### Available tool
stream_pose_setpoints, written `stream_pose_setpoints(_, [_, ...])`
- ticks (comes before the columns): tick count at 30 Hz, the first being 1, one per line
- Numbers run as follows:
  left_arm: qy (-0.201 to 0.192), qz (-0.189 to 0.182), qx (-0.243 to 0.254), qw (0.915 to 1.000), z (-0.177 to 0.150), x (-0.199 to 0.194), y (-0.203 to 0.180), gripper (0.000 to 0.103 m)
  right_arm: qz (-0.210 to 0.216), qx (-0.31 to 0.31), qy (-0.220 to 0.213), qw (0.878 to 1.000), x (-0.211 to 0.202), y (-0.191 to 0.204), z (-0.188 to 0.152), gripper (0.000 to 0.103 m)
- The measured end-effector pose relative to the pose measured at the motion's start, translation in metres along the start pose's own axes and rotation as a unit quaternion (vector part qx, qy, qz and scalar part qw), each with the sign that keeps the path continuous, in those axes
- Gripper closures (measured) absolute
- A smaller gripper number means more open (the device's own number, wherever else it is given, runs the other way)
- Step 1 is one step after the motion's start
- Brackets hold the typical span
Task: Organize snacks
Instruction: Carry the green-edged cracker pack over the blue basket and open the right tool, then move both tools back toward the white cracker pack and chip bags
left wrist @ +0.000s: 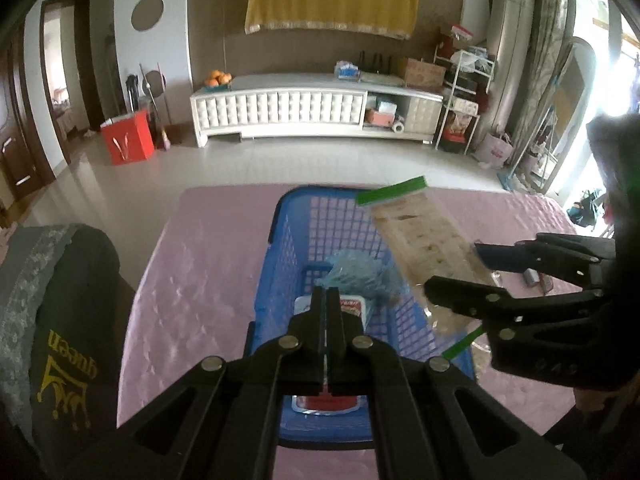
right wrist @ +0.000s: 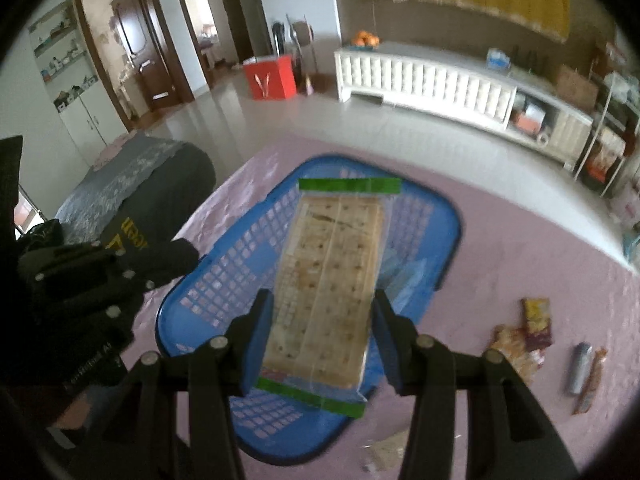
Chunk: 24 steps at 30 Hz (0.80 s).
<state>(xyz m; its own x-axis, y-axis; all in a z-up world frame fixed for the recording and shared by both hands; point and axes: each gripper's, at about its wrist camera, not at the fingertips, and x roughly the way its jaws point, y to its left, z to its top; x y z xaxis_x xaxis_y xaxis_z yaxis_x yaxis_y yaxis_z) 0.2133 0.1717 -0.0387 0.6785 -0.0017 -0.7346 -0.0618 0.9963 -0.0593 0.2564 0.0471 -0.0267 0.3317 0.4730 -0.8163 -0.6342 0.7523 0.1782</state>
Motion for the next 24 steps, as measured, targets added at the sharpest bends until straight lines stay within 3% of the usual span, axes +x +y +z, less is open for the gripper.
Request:
stream_pose_setpoints(6, [0.021, -0.025, -0.021, 0.9992, -0.011, 0.019, 0.013, 0.099, -0.019, -0.006, 0.038, 0.999, 0.023, 0.01, -0.006, 0.049])
stream_pose_setpoints(8, [0.026, -0.025, -0.021, 0.9991, -0.014, 0.021, 0.014, 0.076, -0.026, -0.001, 0.042, 0.999, 0.023, 0.009, -0.009, 0.049])
stream_pose_setpoints(11, [0.031, -0.03, -0.022, 0.9989, -0.017, 0.021, 0.014, 0.068, -0.033, 0.003, 0.054, 0.998, 0.023, 0.009, -0.011, 0.049])
stream_pose_setpoints(14, [0.035, -0.024, -0.024, 0.9988, -0.019, 0.022, 0.013, 0.066, -0.031, 0.014, 0.063, 0.997, 0.024, 0.007, -0.014, 0.048])
stream_pose_setpoints(16, [0.04, -0.023, -0.025, 0.9986, -0.021, 0.021, 0.012, 0.066, -0.022, 0.022, 0.063, 0.998, 0.022, 0.003, -0.014, 0.043])
stream_pose_setpoints(18, [0.042, -0.019, -0.021, 0.9987, -0.022, 0.019, 0.011, 0.066, -0.037, 0.021, 0.048, 0.998, 0.014, 0.0, -0.015, 0.027])
stream_pose_setpoints(24, [0.036, -0.02, -0.013, 0.9991, -0.022, 0.003, 0.002, 0.053, -0.039, 0.02, 0.025, 0.999, -0.015, -0.012, -0.021, 0.02])
